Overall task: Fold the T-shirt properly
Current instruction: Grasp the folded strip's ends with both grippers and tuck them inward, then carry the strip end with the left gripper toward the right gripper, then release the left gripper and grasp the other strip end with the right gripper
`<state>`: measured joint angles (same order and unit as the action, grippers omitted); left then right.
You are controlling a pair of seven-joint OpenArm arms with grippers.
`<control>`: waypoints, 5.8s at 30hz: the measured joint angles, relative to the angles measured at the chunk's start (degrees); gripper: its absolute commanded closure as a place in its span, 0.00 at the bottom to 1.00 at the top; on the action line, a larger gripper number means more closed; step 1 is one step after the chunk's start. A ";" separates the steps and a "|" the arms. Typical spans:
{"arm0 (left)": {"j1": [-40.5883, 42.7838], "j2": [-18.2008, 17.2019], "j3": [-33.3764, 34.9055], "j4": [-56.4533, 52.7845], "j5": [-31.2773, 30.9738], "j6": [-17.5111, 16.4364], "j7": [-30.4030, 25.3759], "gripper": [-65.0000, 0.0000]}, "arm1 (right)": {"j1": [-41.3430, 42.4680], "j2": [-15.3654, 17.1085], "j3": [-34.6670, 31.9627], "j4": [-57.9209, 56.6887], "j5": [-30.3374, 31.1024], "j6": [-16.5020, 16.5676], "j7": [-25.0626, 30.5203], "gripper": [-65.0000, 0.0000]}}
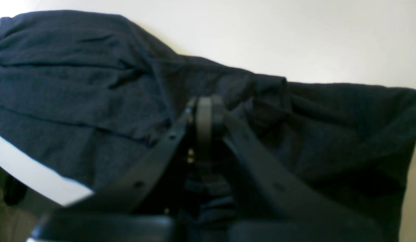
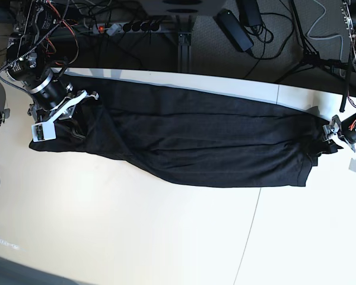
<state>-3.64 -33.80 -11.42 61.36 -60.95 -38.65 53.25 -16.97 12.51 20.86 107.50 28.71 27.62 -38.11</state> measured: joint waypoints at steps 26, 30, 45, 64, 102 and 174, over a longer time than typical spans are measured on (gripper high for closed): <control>-0.07 4.61 2.80 -0.96 5.35 -0.22 -10.80 1.00 | 0.00 0.04 0.00 0.00 4.31 0.00 -2.25 1.00; -1.92 3.74 2.84 -1.01 18.32 -0.35 -17.75 1.00 | 0.00 0.07 0.02 0.00 6.45 0.00 -2.25 1.00; -11.23 -1.57 10.21 2.08 24.63 -0.20 -11.08 1.00 | 0.13 0.04 1.68 1.79 10.32 0.00 -2.19 1.00; -3.69 14.99 37.51 31.47 35.28 13.35 -4.96 1.00 | 1.92 0.17 2.19 1.95 10.29 0.02 -3.30 1.00; -1.92 23.32 37.59 36.17 36.98 13.62 -3.96 0.46 | 1.90 2.23 17.16 -11.30 6.64 -0.42 -5.22 0.34; 10.75 13.27 26.25 37.40 39.32 16.37 -8.33 0.37 | 13.97 9.25 6.34 -9.92 12.07 -0.42 -7.08 1.00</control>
<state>7.11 -20.53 14.83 98.76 -21.63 -22.28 44.93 -3.01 21.76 27.20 97.58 40.77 27.20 -45.19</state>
